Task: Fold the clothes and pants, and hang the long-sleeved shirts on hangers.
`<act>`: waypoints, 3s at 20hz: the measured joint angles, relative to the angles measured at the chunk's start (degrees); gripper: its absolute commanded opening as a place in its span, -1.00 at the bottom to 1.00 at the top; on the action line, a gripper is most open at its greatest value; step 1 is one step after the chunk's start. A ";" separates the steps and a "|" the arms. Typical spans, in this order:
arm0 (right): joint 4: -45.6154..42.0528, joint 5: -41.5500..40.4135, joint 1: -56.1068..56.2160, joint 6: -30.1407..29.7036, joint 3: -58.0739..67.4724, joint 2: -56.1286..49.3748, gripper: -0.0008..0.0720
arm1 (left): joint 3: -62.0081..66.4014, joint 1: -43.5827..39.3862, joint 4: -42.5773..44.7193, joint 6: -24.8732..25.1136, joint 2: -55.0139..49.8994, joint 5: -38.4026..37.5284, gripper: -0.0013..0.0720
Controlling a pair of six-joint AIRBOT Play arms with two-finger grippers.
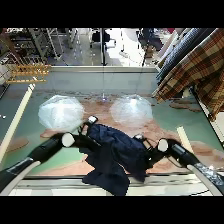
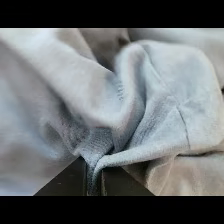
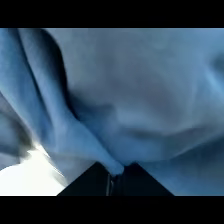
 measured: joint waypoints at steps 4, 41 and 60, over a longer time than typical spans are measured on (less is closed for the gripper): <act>-9.92 13.29 0.00 1.70 15.21 9.97 -0.93 | 9.94 10.62 0.20 0.24 7.26 -12.61 -0.92; -16.48 -16.13 -14.43 13.03 69.92 -35.95 0.14 | 61.33 35.54 14.67 -7.89 -31.50 -25.22 0.41; 13.64 25.81 -44.44 -4.55 40.46 -33.24 0.33 | -6.29 34.53 2.23 -20.28 -1.01 -36.57 0.79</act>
